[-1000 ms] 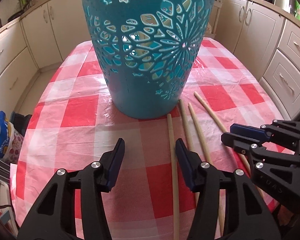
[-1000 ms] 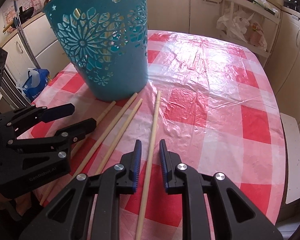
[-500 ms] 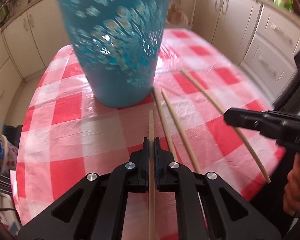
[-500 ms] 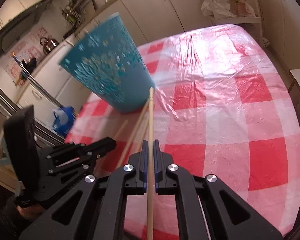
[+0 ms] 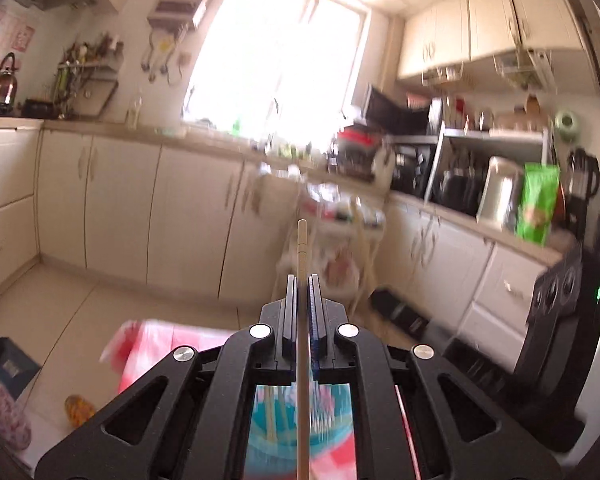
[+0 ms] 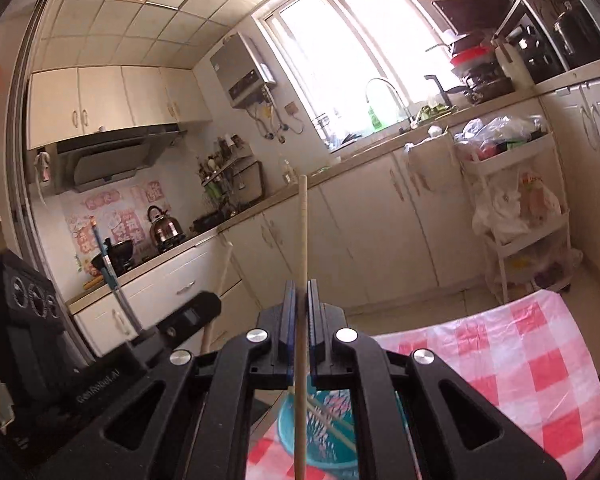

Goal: Organize utensils
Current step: 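Lift both held sticks over the teal basket and lower them in, then open both tools and return them to the last sticks on the table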

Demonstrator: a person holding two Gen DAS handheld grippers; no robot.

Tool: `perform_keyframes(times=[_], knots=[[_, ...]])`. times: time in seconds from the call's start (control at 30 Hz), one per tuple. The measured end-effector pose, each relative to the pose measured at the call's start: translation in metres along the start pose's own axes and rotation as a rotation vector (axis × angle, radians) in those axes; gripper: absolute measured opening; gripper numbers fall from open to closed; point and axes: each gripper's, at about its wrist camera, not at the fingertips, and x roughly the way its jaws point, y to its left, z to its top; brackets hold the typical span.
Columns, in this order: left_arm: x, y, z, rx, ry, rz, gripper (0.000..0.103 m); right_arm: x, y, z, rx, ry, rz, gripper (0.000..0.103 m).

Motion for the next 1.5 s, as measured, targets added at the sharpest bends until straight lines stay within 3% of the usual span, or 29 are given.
perform_keyframes(times=[0.13, 0.4, 0.57, 0.73, 0.83, 0.93, 1.1, 1.23, 1.3, 1.4, 1.5], knots=[[0.043, 0.008, 0.005, -0.067, -0.041, 0.031, 0.005, 0.035, -0.004, -0.006, -0.009, -0.022, -0.099, 0.006], [0.063, 0.036, -0.030, -0.170, -0.013, 0.017, 0.005, 0.053, -0.016, -0.035, -0.051, 0.064, -0.185, 0.007], [0.064, 0.041, -0.051, -0.146, 0.020, 0.038, 0.005, 0.050, -0.024, -0.056, -0.066, 0.095, -0.196, 0.023], [0.044, 0.043, -0.060, -0.120, 0.049, 0.048, 0.007, 0.019, -0.032, -0.056, -0.030, 0.087, -0.179, 0.023], [0.012, 0.044, -0.064, -0.101, 0.042, 0.070, 0.020, -0.025, -0.033, -0.056, -0.024, 0.073, -0.179, 0.025], [-0.023, 0.040, -0.078, -0.077, 0.056, 0.103, 0.045, -0.056, -0.040, -0.079, -0.053, 0.189, -0.208, 0.025], [-0.039, 0.027, -0.129, -0.052, 0.219, 0.108, 0.052, -0.041, -0.064, -0.150, -0.057, 0.534, -0.261, 0.023], [-0.030, 0.013, -0.163, -0.028, 0.354, 0.098, 0.052, -0.019, -0.068, -0.176, -0.068, 0.635, -0.267, 0.023], [-0.024, 0.007, -0.175, -0.006, 0.407, 0.088, 0.052, -0.010, -0.062, -0.188, -0.136, 0.686, -0.294, 0.019], [-0.014, 0.002, -0.188, 0.006, 0.461, 0.086, 0.052, -0.015, -0.060, -0.193, -0.202, 0.694, -0.328, 0.009], [0.003, -0.007, -0.202, 0.031, 0.540, 0.087, 0.052, -0.028, -0.069, -0.191, -0.218, 0.696, -0.345, 0.006]])
